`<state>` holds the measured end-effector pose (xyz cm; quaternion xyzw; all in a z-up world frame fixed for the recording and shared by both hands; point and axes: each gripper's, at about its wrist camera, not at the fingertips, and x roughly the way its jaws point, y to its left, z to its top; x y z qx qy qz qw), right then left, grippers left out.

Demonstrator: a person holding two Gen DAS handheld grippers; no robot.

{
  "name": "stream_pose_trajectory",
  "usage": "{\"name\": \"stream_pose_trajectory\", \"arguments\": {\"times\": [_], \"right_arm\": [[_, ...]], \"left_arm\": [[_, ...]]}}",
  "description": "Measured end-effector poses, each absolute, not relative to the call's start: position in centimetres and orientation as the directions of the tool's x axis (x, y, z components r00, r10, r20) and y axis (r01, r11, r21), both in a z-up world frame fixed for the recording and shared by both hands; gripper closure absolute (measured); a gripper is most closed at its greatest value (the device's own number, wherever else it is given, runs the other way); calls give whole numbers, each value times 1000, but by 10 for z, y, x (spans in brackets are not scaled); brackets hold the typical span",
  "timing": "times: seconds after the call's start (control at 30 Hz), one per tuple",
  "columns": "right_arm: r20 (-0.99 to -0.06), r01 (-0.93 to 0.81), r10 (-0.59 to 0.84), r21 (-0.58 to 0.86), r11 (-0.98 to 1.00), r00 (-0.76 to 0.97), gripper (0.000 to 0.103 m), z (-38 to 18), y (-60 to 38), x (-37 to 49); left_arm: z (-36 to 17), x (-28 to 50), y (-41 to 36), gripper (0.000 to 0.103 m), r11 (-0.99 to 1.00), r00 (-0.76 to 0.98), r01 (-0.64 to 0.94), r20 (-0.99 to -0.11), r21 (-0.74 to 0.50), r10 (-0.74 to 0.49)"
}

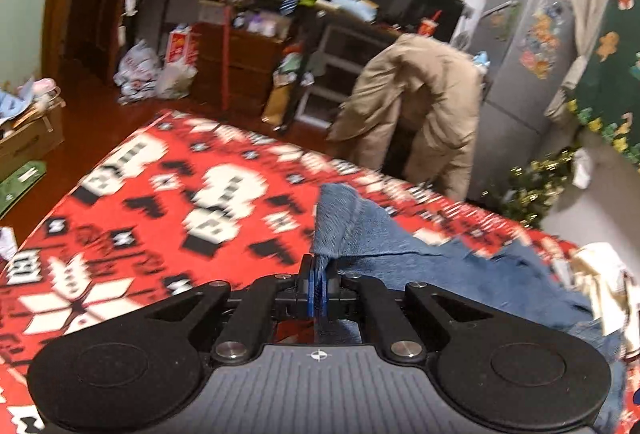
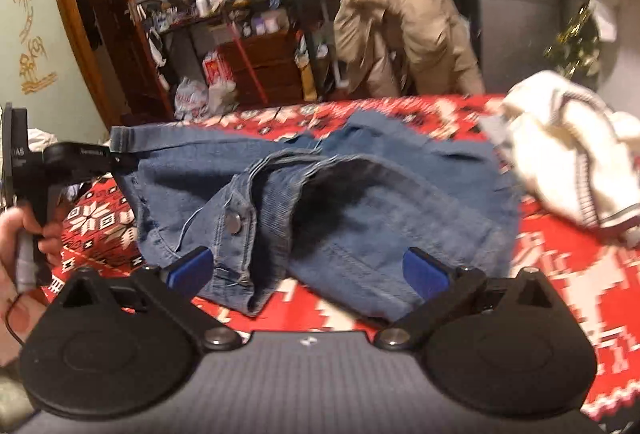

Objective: Fold clothes

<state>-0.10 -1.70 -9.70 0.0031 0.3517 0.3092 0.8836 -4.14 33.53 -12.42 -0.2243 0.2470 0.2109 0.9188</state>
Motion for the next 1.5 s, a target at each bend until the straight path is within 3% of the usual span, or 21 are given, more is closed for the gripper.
{"name": "stream_pose_trajectory", "arguments": {"times": [0.07, 0.13, 0.27, 0.3, 0.4, 0.47, 0.5, 0.53, 0.77, 1.1, 1.2, 1.33, 1.43, 1.5], "right_arm": [[-634, -550, 561, 246, 798, 532, 19, -107, -3, 6], [-640, -562, 570, 250, 788, 516, 25, -118, 14, 10], [-620, -579, 554, 190, 793, 555, 27, -133, 40, 16], [-612, -582, 550, 174, 794, 568, 28, -135, 45, 18], [-616, -596, 573, 200, 778, 541, 48, -141, 58, 26], [-619, -607, 594, 228, 761, 513, 71, -142, 63, 28], [-616, -616, 605, 235, 752, 504, 75, -140, 65, 27], [-612, -628, 616, 236, 742, 497, 90, -138, 67, 23], [-571, -656, 644, 227, 720, 510, 93, -80, 26, -14], [-605, -461, 384, 32, 887, 697, 92, -26, -136, -48], [-592, -370, 292, -11, 929, 751, 92, -23, -186, -54], [-579, -255, 182, -46, 966, 795, 92, -30, -232, -61], [-600, -218, 182, 12, 976, 779, 92, -43, -256, -61], [-609, -214, 192, 38, 976, 770, 92, -52, -261, -62]], "left_arm": [[-131, -49, 339, 99, 802, 778, -508, -567, -315, 270], [-133, -57, 338, 94, 799, 771, -511, -581, -317, 262], [-125, -78, 336, 88, 821, 786, -479, -568, -310, 244], [-121, -83, 333, 82, 833, 790, -471, -559, -289, 252], [-110, -94, 327, 55, 862, 816, -432, -522, -265, 248], [-101, -100, 322, 49, 877, 836, -405, -492, -259, 241], [-97, -101, 319, 47, 883, 843, -396, -480, -252, 241], [-92, -102, 317, 47, 889, 850, -387, -469, -246, 241], [-59, -92, 287, 47, 942, 885, -286, -425, -175, 190], [-33, -47, 213, 47, 991, 911, -64, -413, -117, 10], [-32, -21, 186, 45, 995, 898, 0, -438, -103, -46], [-39, 27, 151, 29, 990, 864, 112, -485, -82, -138], [-53, 79, 129, 28, 983, 805, 162, -566, -85, -181], [-66, 115, 126, 28, 975, 756, 151, -616, -165, -222]]}}
